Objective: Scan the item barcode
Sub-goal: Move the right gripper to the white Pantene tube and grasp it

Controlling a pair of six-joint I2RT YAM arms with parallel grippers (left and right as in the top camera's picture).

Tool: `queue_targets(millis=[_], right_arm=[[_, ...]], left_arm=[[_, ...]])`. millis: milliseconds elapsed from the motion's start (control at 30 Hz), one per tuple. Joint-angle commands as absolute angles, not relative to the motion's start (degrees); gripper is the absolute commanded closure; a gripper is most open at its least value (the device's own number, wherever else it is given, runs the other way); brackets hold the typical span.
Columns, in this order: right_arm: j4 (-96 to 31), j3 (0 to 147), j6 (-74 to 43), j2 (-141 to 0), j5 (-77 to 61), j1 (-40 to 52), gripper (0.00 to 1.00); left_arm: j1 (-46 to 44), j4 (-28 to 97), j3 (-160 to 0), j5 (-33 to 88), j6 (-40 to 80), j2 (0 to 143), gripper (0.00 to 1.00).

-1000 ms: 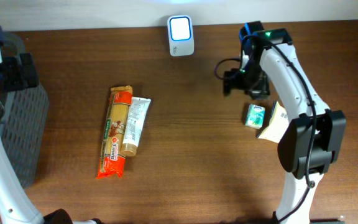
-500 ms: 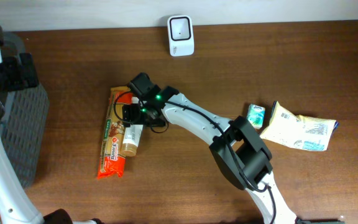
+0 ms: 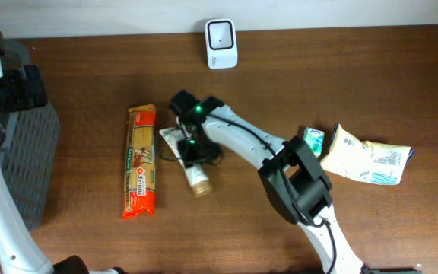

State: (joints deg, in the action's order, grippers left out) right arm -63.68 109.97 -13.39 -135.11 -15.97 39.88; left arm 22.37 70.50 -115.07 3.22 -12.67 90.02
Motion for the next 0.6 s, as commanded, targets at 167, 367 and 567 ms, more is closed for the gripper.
queue_targets(millis=[167, 367, 567], right_arm=[[-80.8, 130.9, 5.1, -135.7, -4.9, 33.0, 0.18], [-64.8, 124.6, -26.5, -136.4, -16.3, 37.8, 0.41], [-62.4, 113.7, -25.5, -136.3, -16.1, 41.0, 0.33]], left_arm=[[22.7, 70.4, -115.2, 3.7, -13.4, 90.0, 0.01], [22.7, 70.4, -115.2, 3.7, -13.4, 90.0, 0.01], [22.7, 70.4, -115.2, 3.7, -13.4, 90.0, 0.01]])
